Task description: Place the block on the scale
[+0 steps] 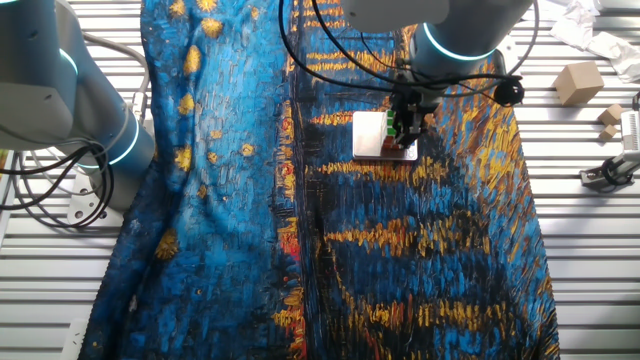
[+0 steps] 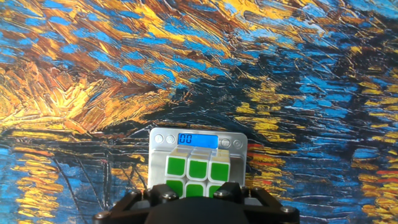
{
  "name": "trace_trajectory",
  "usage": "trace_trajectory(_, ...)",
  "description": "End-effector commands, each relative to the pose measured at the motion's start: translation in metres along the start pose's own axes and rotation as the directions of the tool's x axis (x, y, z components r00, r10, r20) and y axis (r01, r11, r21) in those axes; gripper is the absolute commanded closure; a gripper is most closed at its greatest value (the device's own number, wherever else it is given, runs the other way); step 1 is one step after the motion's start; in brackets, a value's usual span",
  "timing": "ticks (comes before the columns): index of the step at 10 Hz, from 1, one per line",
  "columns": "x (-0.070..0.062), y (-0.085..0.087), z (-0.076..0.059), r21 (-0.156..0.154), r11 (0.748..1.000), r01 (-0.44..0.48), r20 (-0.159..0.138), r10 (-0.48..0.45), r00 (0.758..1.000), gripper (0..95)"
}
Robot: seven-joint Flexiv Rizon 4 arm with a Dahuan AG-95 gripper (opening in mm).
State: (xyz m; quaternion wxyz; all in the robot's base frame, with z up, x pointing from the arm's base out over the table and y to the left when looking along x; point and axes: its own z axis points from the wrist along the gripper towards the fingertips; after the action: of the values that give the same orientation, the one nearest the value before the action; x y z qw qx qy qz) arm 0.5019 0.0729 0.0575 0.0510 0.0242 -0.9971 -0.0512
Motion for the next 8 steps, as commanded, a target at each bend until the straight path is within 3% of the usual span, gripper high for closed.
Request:
trace_trajectory(1,0.0000,0.0000,0.0000,0.001,1.000,0.002,-0.002,-0.002,1.000,76.0)
trace_trajectory(2,0.0000,0.0000,0.0000,0.003,1.000,0.013,-0.003,-0.013,1.000,57.0)
trace_trajectory(3,0.0000,0.0000,0.0001,0.004,1.000,0.015,-0.003,-0.015,1.000,57.0)
trace_trajectory(5,0.0000,0.0000,0.0004,0.005,1.000,0.030,-0.002,-0.030,1.000,19.0)
trace_trajectory(8,0.0000,0.0000,0.0004,0.003,0.999,0.036,-0.001,-0.036,0.999,19.0)
